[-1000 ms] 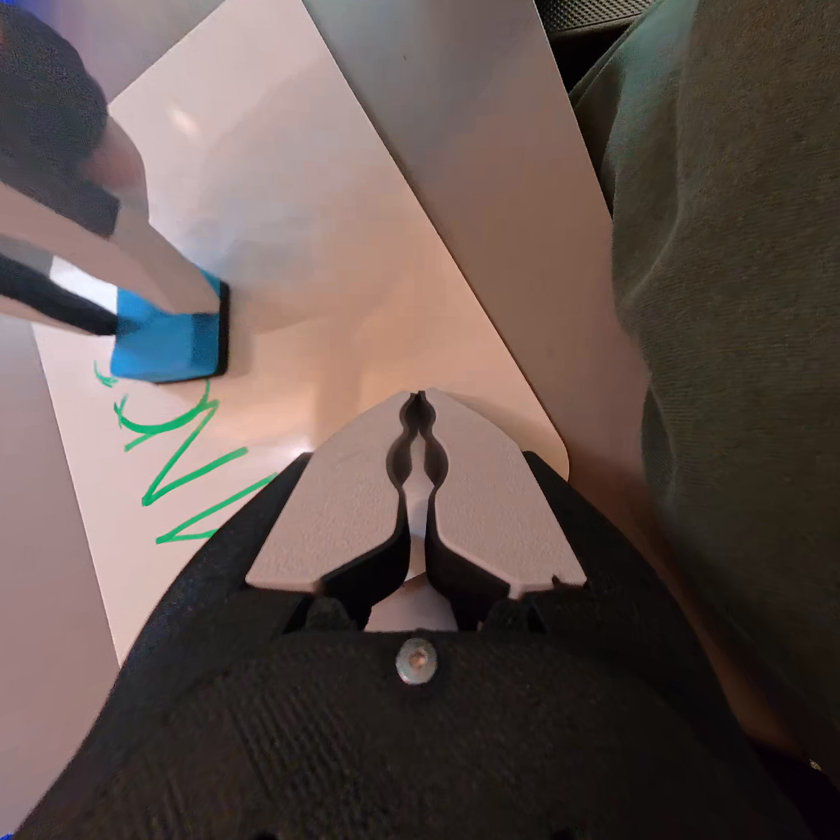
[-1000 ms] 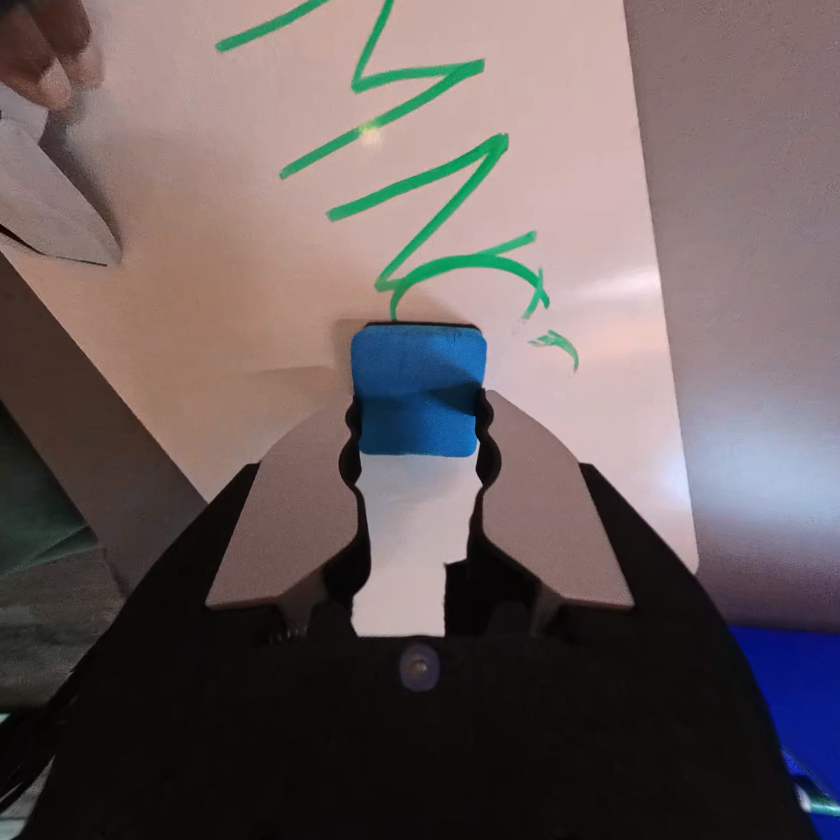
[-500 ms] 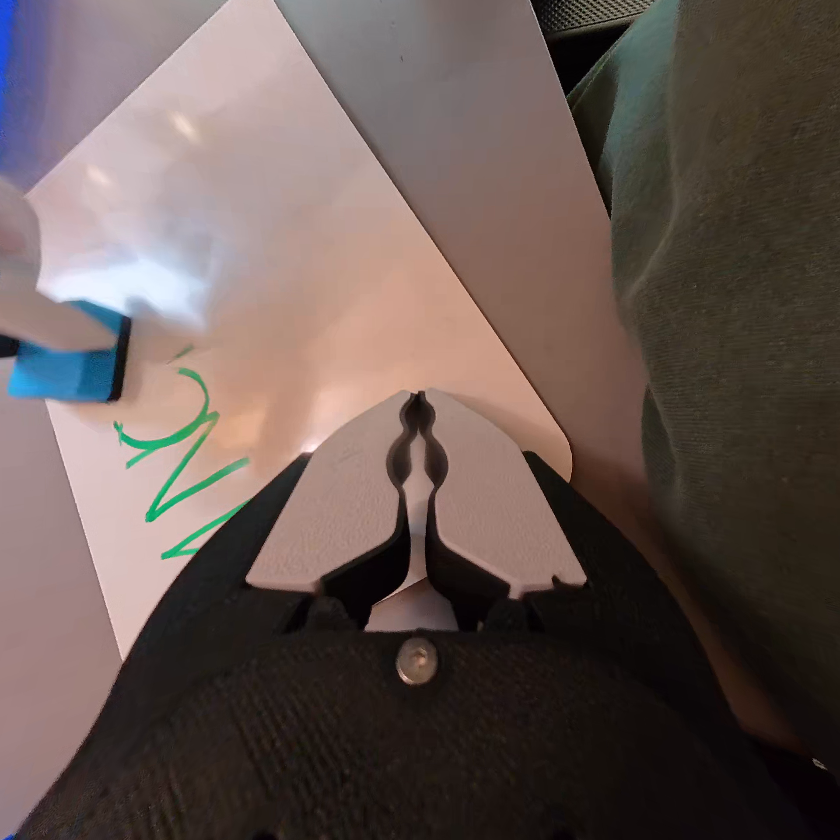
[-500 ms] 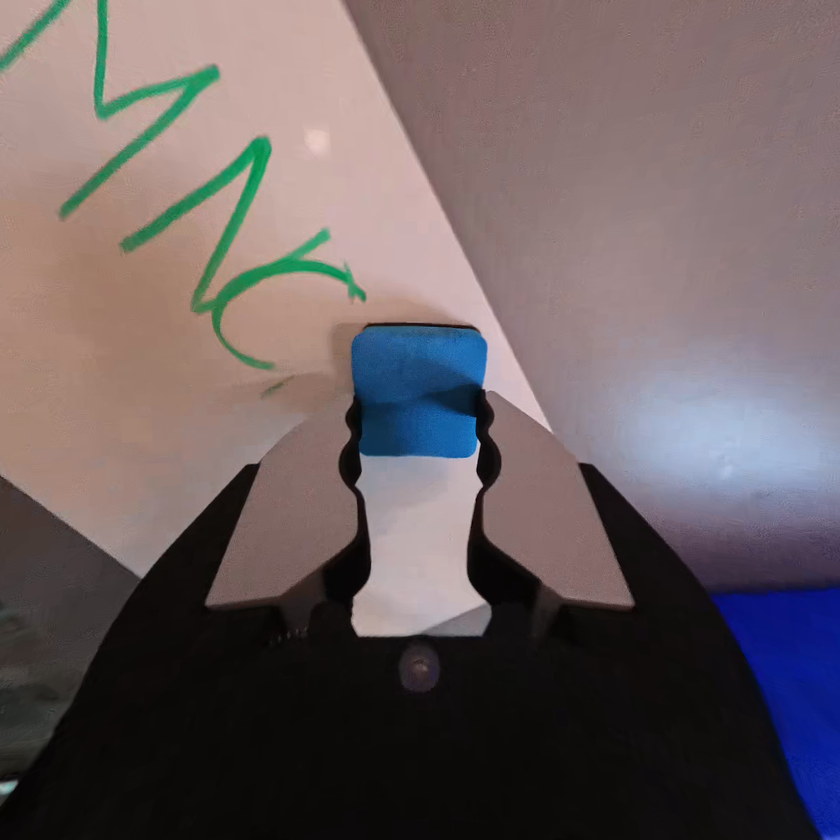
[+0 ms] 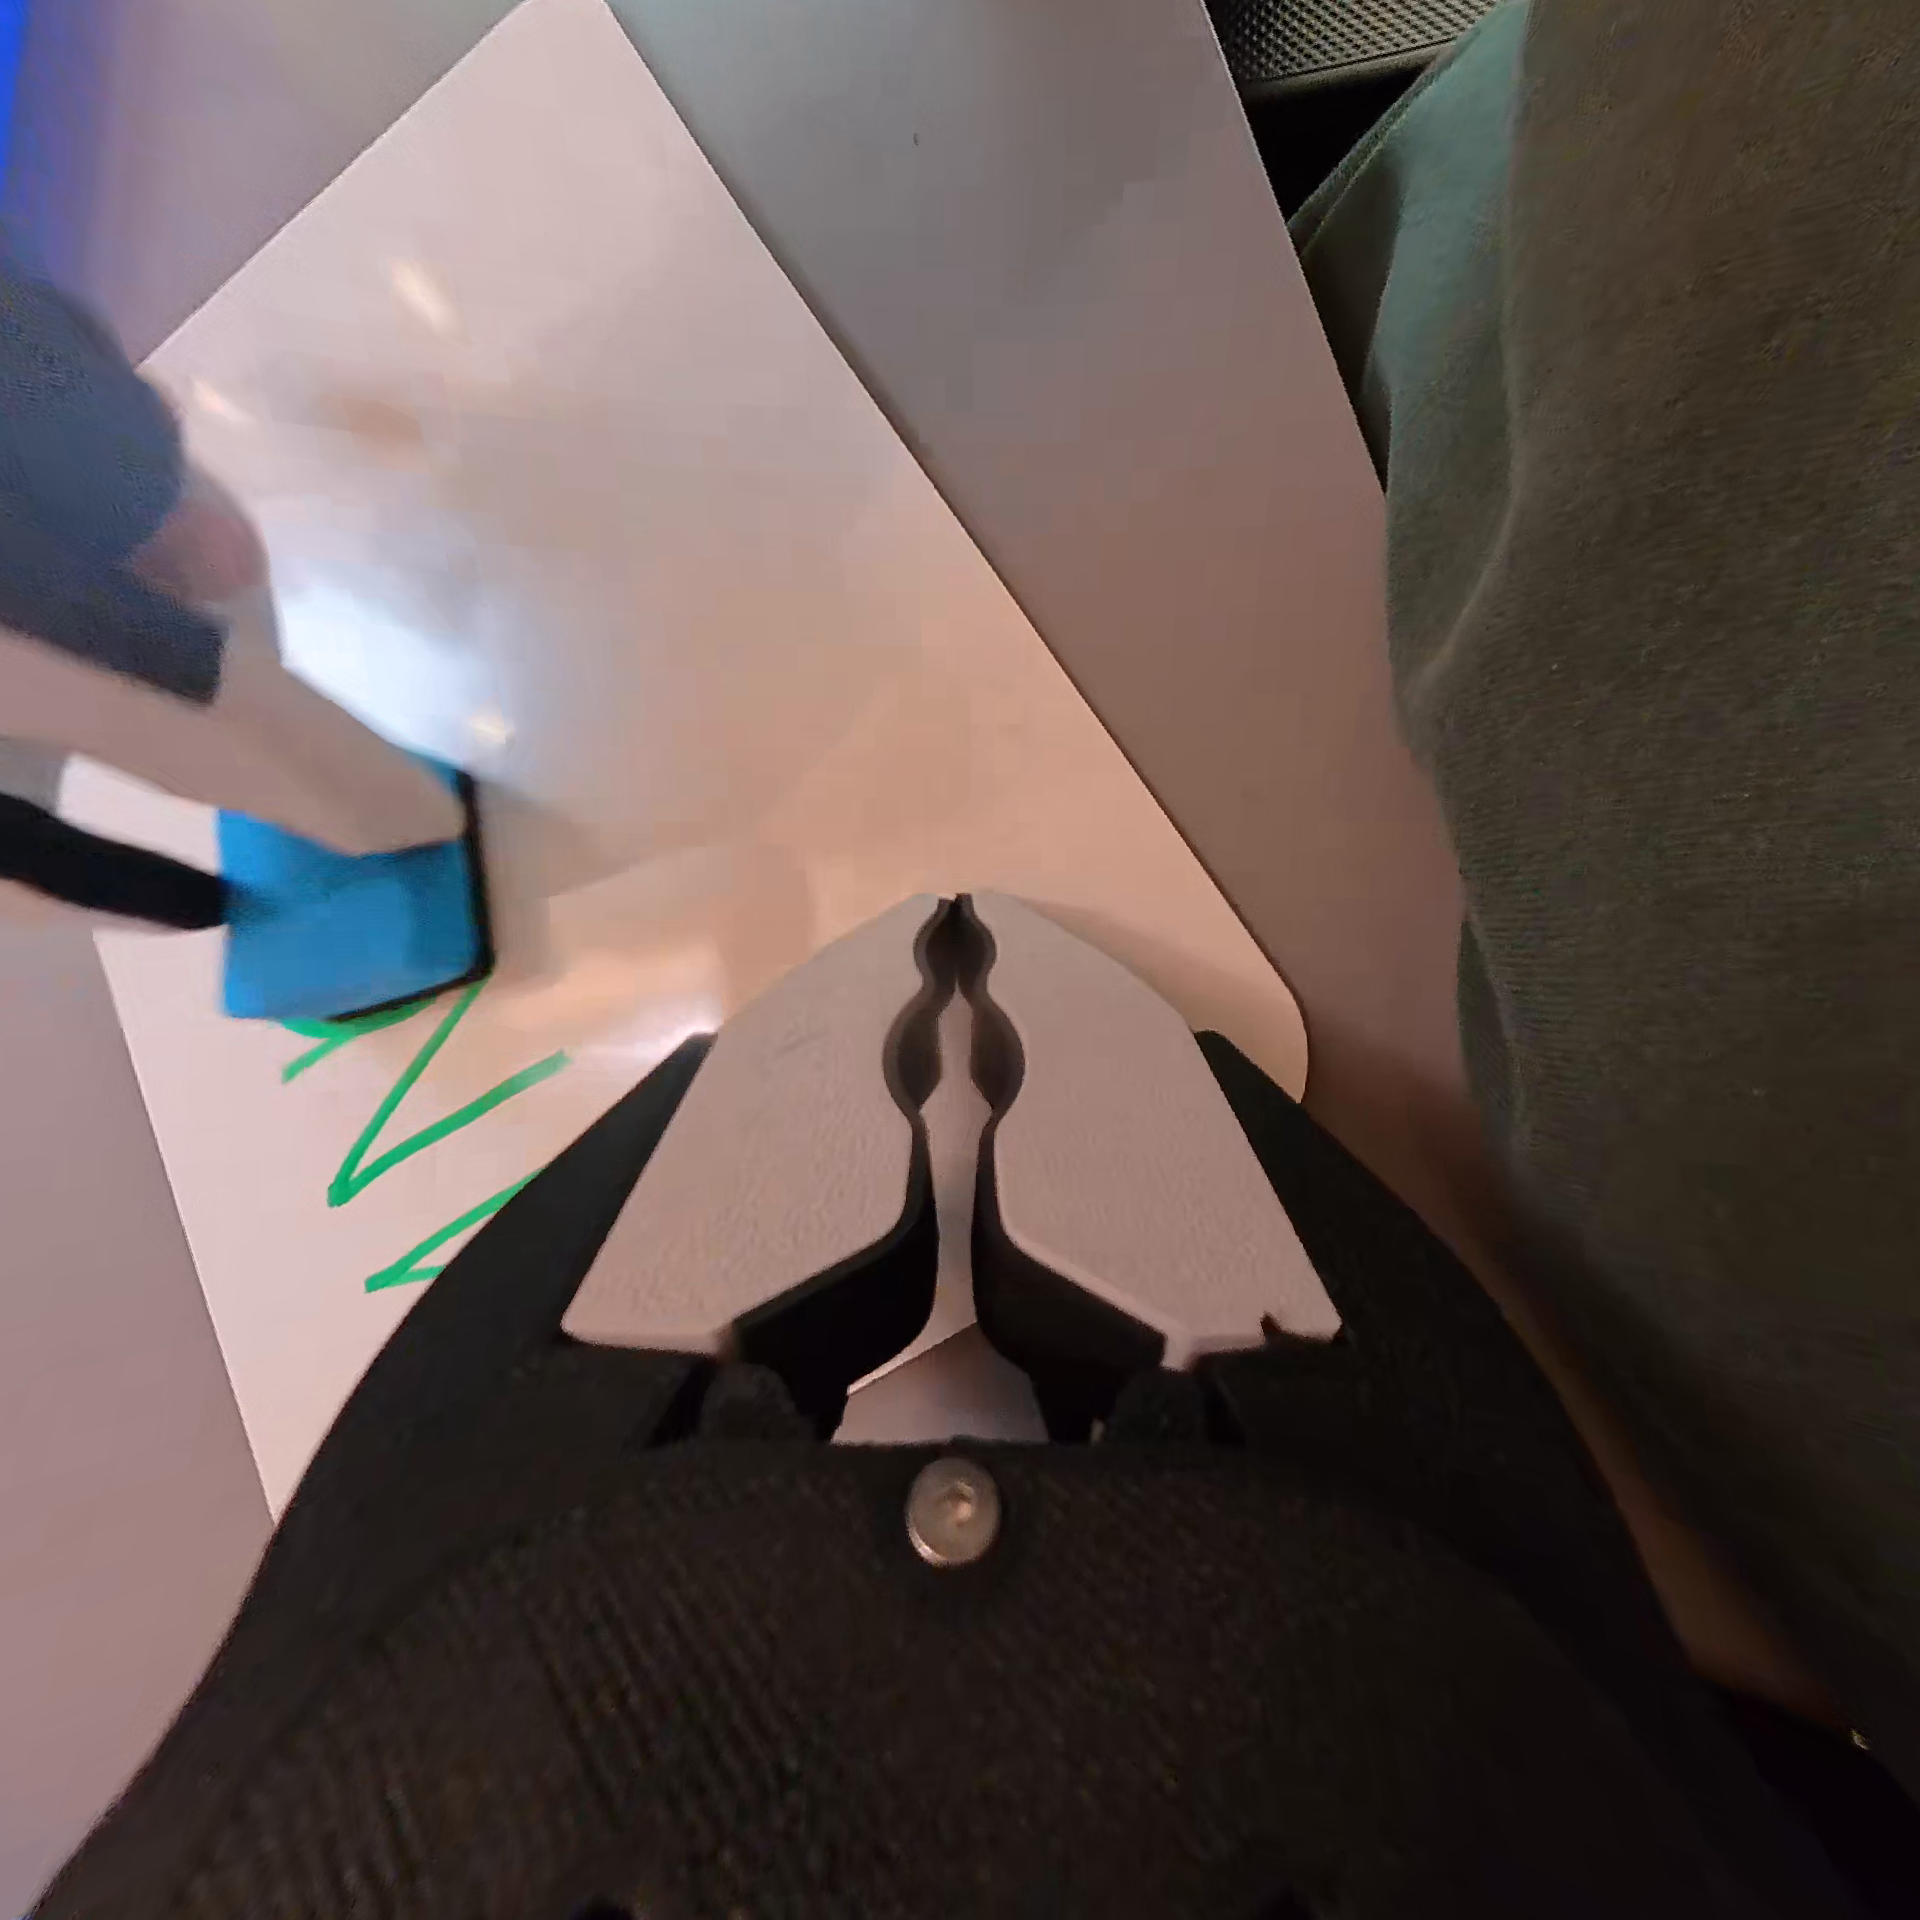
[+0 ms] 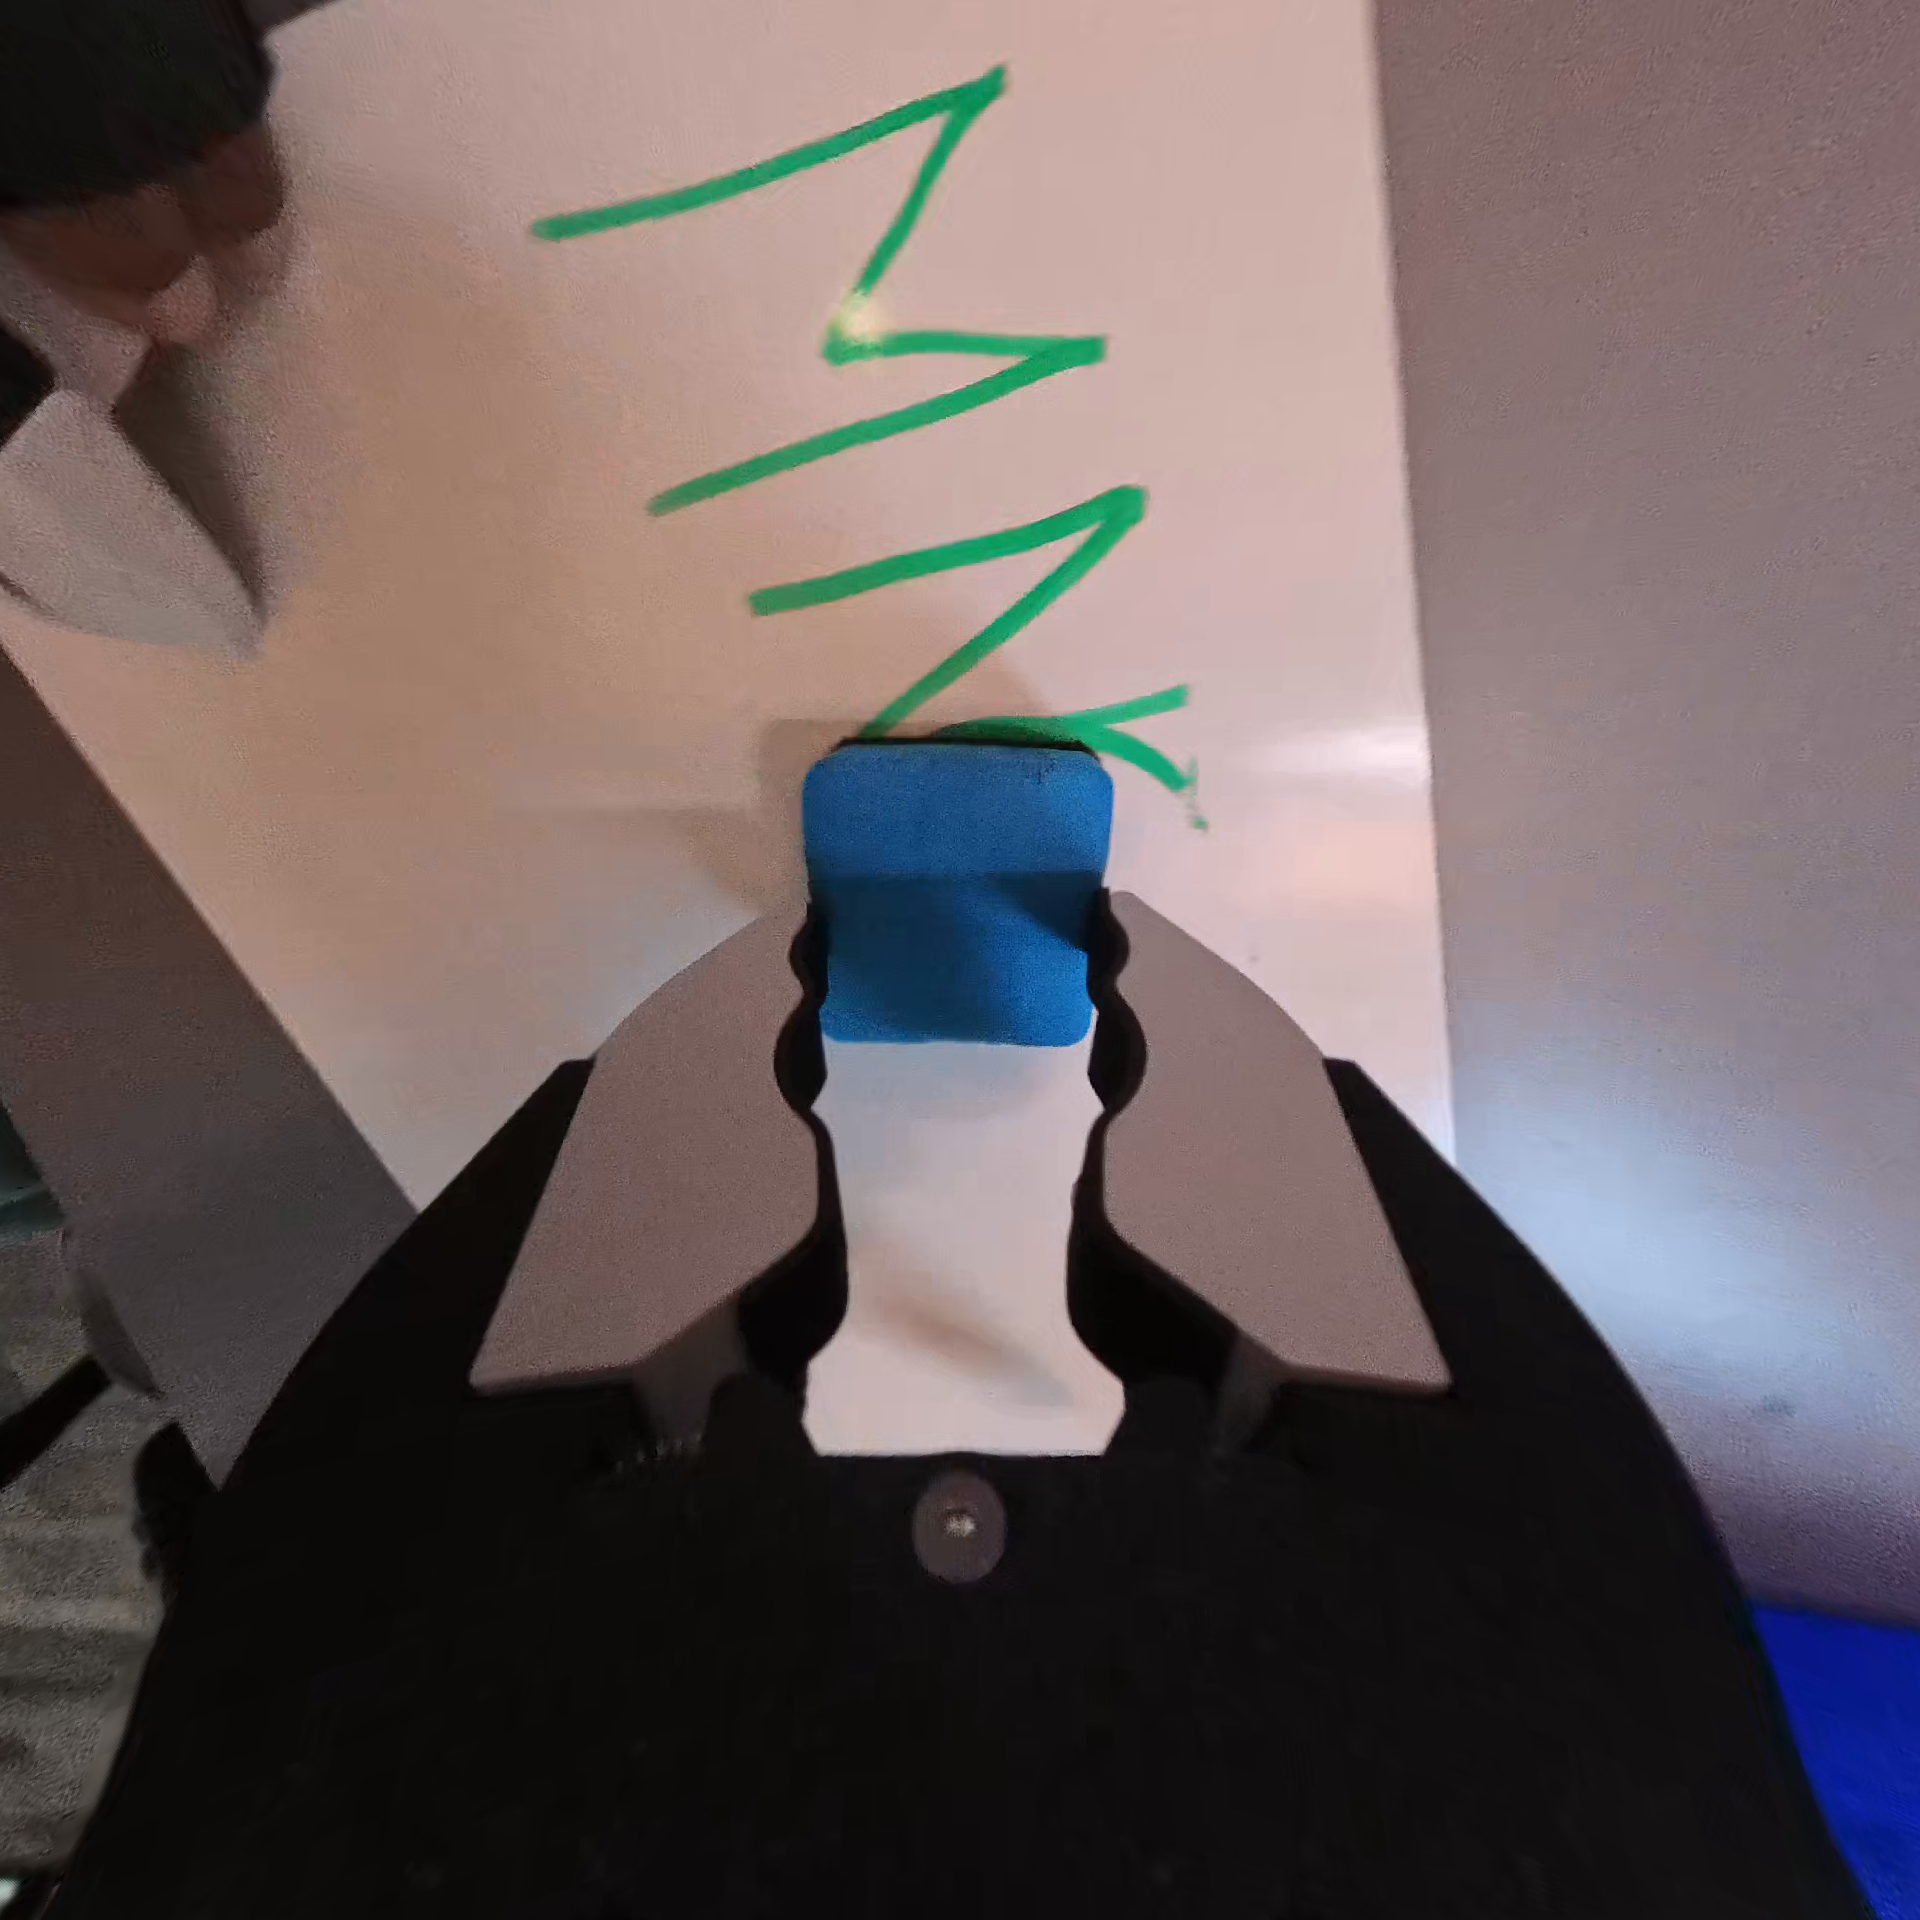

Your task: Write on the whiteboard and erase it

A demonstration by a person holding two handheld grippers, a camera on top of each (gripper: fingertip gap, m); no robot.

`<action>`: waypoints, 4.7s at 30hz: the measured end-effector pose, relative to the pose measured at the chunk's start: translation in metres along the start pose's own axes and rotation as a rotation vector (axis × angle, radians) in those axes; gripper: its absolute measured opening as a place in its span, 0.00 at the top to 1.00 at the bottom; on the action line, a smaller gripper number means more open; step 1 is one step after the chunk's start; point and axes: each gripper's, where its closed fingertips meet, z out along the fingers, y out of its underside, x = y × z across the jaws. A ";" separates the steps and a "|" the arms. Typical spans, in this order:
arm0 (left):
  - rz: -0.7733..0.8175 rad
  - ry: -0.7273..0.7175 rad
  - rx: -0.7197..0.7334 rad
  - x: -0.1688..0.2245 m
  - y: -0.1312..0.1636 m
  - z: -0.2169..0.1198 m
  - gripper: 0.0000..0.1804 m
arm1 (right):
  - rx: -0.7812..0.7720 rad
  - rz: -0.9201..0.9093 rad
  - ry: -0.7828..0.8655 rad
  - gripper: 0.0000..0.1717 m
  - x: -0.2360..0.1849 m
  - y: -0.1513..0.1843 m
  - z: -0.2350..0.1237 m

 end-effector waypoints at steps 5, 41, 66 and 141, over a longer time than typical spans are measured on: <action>0.004 -0.002 -0.002 0.000 0.000 0.000 1.00 | -0.066 0.108 0.039 0.71 0.034 0.027 -0.005; 0.016 -0.015 -0.003 -0.001 0.000 0.001 1.00 | -0.006 -0.020 0.026 0.71 0.030 -0.036 0.006; 0.017 -0.028 -0.007 -0.003 0.000 0.000 1.00 | -0.101 -0.140 -0.064 0.72 -0.018 -0.012 0.006; -0.083 -0.049 -0.040 0.028 0.022 -0.026 1.00 | -0.169 -0.152 -0.016 0.72 -0.037 -0.067 0.011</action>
